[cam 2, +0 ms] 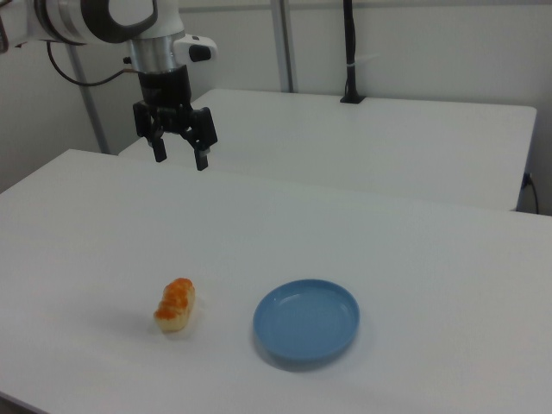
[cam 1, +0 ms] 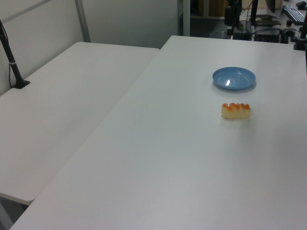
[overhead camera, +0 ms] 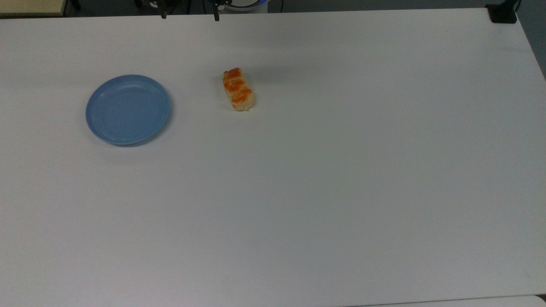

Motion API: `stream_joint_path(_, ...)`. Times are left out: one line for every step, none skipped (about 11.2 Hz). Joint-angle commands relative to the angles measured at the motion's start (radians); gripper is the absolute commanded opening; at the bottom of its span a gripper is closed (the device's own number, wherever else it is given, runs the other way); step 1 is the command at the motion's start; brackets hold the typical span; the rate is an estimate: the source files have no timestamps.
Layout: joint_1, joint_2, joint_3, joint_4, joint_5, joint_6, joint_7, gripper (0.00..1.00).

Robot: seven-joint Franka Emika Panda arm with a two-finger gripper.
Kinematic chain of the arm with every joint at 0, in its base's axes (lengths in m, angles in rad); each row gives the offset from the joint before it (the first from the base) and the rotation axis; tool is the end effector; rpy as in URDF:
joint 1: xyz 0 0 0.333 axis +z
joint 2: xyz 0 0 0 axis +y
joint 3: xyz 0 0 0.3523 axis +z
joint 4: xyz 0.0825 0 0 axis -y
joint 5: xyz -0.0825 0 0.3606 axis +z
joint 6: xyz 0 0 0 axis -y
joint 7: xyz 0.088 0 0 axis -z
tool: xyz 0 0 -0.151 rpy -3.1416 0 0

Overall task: Put the bread onto the plate
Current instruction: 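Move the open gripper toward the glazed bread roll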

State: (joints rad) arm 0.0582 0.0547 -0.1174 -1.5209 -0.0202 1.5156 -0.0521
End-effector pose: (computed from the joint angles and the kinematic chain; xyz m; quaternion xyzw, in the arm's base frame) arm 0.5403 -0.0333 0.6053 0.9995 -0.0038 -0.0305 0.0116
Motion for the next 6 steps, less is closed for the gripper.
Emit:
stream_joint_path(0.05, -0.006, -0.025, -0.027, 0.011, -0.006, -0.003, 1.0)
stream_joint_path(0.067, -0.012, -0.025, -0.065, 0.011, 0.02, -0.003, 1.0)
stream_joint_path(0.093, -0.019, -0.028, -0.12, 0.011, 0.068, -0.003, 1.0)
stream_joint_path(0.127, -0.032, -0.044, -0.171, 0.011, 0.102, -0.003, 1.0)
stream_joint_path(0.171, -0.039, -0.062, -0.218, 0.008, 0.125, -0.011, 1.0)
stream_joint_path(0.202, -0.042, -0.076, -0.273, 0.002, 0.145, -0.05, 1.0)
